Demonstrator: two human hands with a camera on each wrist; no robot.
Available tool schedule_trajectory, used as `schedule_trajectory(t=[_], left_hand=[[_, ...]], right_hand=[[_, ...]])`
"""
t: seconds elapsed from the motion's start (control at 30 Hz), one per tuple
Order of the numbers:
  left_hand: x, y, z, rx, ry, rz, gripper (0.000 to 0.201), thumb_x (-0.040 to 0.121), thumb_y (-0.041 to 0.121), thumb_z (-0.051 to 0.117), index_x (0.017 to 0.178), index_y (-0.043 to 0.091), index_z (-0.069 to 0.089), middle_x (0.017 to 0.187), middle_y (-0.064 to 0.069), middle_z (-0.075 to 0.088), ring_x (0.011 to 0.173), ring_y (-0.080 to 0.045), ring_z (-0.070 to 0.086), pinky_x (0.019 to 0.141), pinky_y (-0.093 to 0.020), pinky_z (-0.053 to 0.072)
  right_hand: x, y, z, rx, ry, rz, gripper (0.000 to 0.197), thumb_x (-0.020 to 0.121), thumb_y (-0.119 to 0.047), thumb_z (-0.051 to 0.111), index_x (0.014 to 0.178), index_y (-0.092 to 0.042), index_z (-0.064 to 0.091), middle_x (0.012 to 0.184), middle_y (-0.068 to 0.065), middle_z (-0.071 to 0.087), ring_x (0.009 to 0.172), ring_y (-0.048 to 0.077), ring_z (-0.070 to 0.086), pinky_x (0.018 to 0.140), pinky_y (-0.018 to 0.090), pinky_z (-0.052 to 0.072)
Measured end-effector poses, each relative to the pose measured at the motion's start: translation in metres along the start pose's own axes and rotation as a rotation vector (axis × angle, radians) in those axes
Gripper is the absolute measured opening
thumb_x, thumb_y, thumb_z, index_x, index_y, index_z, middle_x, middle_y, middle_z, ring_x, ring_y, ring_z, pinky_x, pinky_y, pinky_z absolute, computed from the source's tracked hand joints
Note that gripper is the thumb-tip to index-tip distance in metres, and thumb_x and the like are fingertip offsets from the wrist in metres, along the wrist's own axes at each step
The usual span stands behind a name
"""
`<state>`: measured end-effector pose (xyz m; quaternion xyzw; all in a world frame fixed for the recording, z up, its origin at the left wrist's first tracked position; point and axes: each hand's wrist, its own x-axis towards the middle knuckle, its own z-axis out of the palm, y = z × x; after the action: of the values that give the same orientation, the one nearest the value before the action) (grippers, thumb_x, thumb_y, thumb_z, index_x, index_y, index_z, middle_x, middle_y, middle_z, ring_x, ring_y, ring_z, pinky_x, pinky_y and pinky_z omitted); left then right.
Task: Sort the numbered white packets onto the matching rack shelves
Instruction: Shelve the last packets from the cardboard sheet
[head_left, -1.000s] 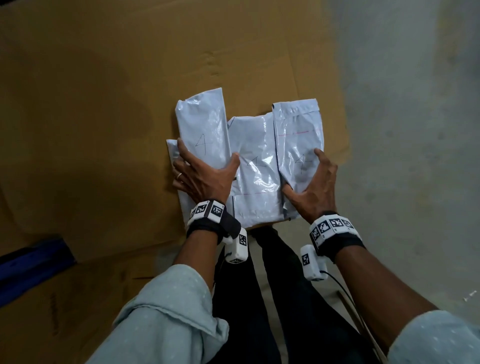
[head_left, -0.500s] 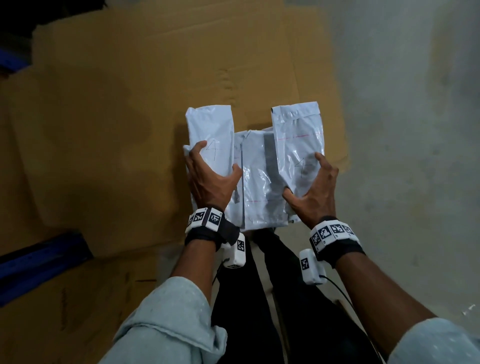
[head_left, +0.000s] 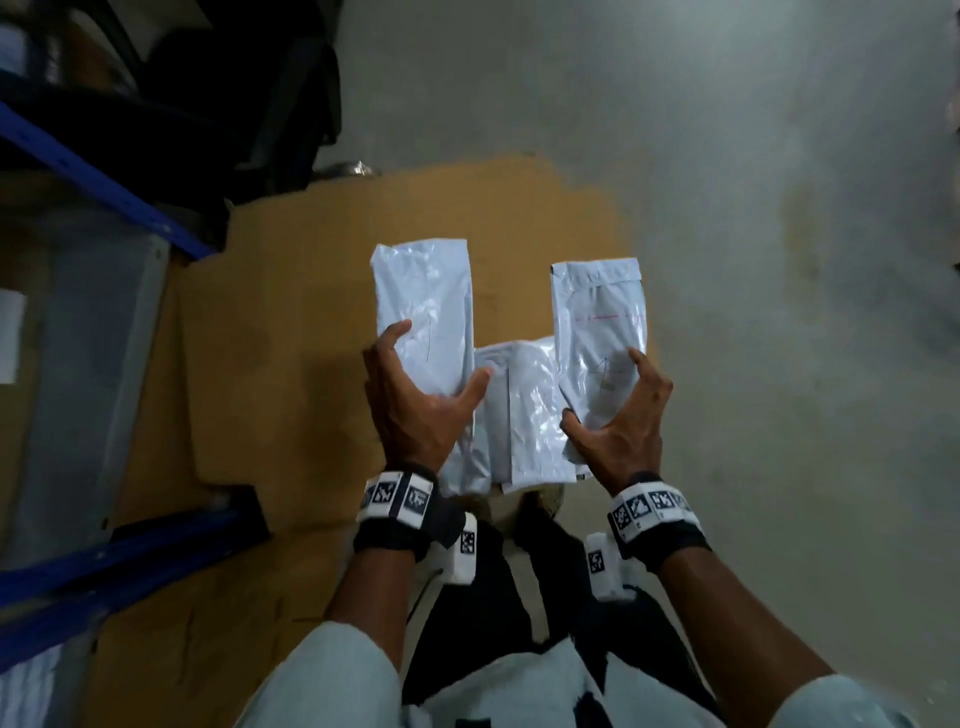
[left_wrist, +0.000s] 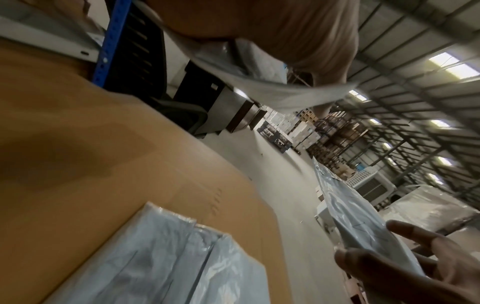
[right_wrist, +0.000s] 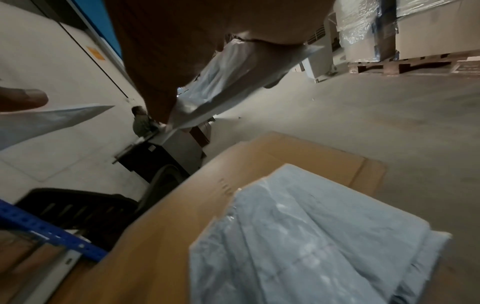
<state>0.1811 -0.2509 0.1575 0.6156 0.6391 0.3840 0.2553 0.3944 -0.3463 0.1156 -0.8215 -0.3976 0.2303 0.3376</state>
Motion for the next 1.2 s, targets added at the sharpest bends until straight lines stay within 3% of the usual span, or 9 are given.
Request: schedule_trajectory(t=[0.1,0.3,0.4,0.53,0.63,0.83,0.93,1.07,1.2], left_hand=[[0.004,0.022,-0.035,-0.036,0.025,0.017,0.087,0.061,0.045,0.093,0.128,0.014,0.050,0.126,-0.003,0.053,0.117,-0.020,0.054,0.099,-0.041,0.048],[0.011,0.046,-0.096,-0.048,0.138,-0.001,0.084,0.060,0.043,0.091,0.129,0.023,0.048,0.127,0.004,0.051,0.111,-0.019,0.052,0.092,-0.045,0.050],[0.009,0.046,-0.119,-0.034,0.201,-0.027,0.084,0.059,0.045,0.092,0.127,0.030,0.045,0.125,0.014,0.049,0.105,-0.009,0.045,0.091,-0.050,0.049],[-0.005,0.041,-0.146,0.001,0.285,-0.103,0.078,0.062,0.050,0.089,0.125,0.034,0.048,0.121,0.028,0.046,0.103,-0.005,0.044,0.095,-0.048,0.044],[-0.018,0.031,-0.173,0.070,0.331,-0.125,0.067,0.065,0.049,0.086,0.121,0.036,0.051,0.115,0.032,0.048,0.103,-0.005,0.049,0.096,-0.044,0.039],[-0.048,-0.020,-0.223,0.133,0.384,-0.256,0.055,0.071,0.046,0.080,0.117,0.043,0.050,0.117,0.025,0.056,0.105,-0.005,0.052,0.096,-0.048,0.046],[-0.047,-0.043,-0.250,0.148,0.405,-0.291,0.051,0.072,0.039,0.078,0.113,0.045,0.049,0.120,0.020,0.058,0.114,-0.016,0.054,0.099,-0.049,0.044],[-0.027,-0.087,-0.283,0.184,0.342,-0.384,0.036,0.081,0.045,0.065,0.113,0.045,0.047,0.119,0.019,0.052,0.118,-0.021,0.050,0.101,-0.055,0.042],[0.016,-0.142,-0.309,0.287,0.257,-0.436,0.029,0.094,0.023,0.063,0.119,0.031,0.051,0.127,0.011,0.051,0.127,-0.022,0.043,0.111,-0.039,0.024]], right_hand=[[-0.009,-0.035,-0.006,0.052,0.053,-0.040,0.104,0.066,-0.030,0.092,0.151,-0.018,0.033,0.144,0.001,0.033,0.133,0.016,0.041,0.097,0.025,0.042],[-0.021,-0.096,0.002,0.153,0.060,-0.167,0.103,0.065,-0.025,0.094,0.149,-0.015,0.035,0.142,0.006,0.035,0.130,0.011,0.037,0.093,0.007,0.030],[-0.019,-0.120,0.010,0.179,0.007,-0.250,0.105,0.064,-0.025,0.095,0.148,-0.017,0.034,0.141,0.002,0.033,0.130,0.014,0.038,0.098,0.020,0.037],[-0.010,-0.142,0.024,0.232,-0.037,-0.319,0.102,0.064,-0.022,0.096,0.147,-0.010,0.039,0.140,0.010,0.036,0.132,0.019,0.037,0.104,0.014,0.028],[-0.011,-0.164,0.045,0.265,-0.110,-0.333,0.102,0.064,-0.025,0.097,0.147,-0.012,0.039,0.142,0.007,0.033,0.136,0.023,0.035,0.114,0.031,0.033],[-0.042,-0.190,0.102,0.229,-0.332,-0.357,0.103,0.064,-0.020,0.097,0.148,-0.008,0.039,0.145,0.015,0.035,0.134,0.020,0.033,0.112,0.029,0.030],[-0.057,-0.198,0.125,0.230,-0.424,-0.351,0.105,0.066,-0.023,0.096,0.151,-0.014,0.035,0.148,0.009,0.031,0.136,0.021,0.033,0.111,0.037,0.035],[-0.074,-0.211,0.170,0.137,-0.482,-0.324,0.106,0.065,-0.030,0.095,0.150,-0.024,0.032,0.147,0.004,0.029,0.136,0.030,0.038,0.111,0.051,0.042],[-0.081,-0.238,0.233,0.079,-0.578,-0.300,0.105,0.063,-0.026,0.095,0.149,-0.020,0.034,0.143,0.007,0.031,0.130,0.036,0.045,0.106,0.048,0.045]])
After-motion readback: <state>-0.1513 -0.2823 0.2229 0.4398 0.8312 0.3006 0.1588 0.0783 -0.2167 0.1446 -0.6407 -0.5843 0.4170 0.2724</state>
